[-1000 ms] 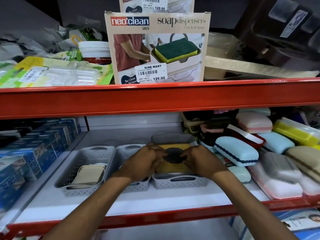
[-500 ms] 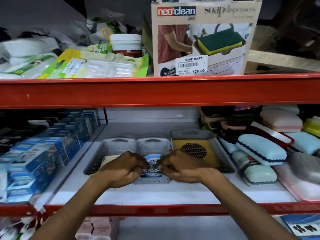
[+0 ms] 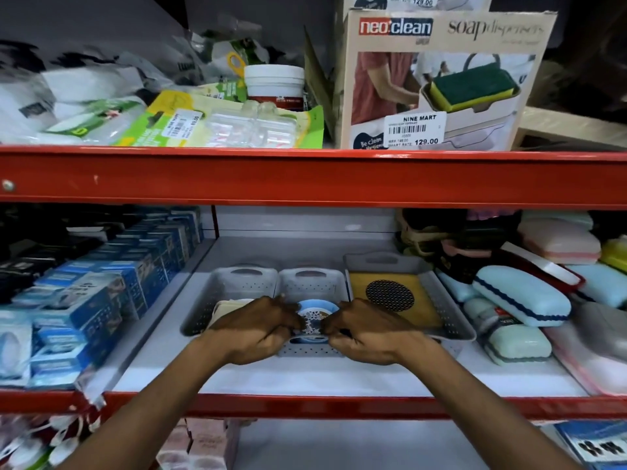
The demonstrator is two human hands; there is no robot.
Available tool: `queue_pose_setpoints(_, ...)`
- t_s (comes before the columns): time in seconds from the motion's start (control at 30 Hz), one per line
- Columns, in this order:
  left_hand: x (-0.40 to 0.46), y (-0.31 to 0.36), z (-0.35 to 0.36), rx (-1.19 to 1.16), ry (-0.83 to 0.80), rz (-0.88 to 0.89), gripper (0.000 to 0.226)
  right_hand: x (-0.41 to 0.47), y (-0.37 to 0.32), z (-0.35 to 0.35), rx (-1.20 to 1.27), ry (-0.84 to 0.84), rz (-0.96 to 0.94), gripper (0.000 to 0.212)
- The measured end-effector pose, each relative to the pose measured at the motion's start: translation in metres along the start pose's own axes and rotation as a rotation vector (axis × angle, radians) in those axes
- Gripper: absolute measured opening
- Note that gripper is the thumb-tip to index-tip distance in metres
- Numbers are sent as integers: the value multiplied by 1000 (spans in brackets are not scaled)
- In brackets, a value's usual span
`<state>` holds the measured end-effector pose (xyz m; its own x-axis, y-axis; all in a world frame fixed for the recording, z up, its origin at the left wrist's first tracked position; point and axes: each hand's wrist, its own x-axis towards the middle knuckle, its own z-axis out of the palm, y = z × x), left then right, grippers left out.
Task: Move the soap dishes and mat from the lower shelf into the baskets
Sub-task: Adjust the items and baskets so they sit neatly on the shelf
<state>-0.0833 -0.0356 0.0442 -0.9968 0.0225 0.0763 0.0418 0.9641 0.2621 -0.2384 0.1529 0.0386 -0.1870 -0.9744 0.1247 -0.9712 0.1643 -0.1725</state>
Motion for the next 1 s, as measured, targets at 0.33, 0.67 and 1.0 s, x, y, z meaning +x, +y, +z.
queue_pose_setpoints(0.33,-76,-54,-39,-82,224,-245,54,35,-47,2,38,151,-69,54)
queue_pose_setpoints(0.67,-86,-69,-20,-4,106,-221,59,89,-79,31,-33,27,-96,61)
queue_pose_setpoints(1.0,-86,-72,-13,40,124,-191,64,90,-81,29,-92,26,-110,54)
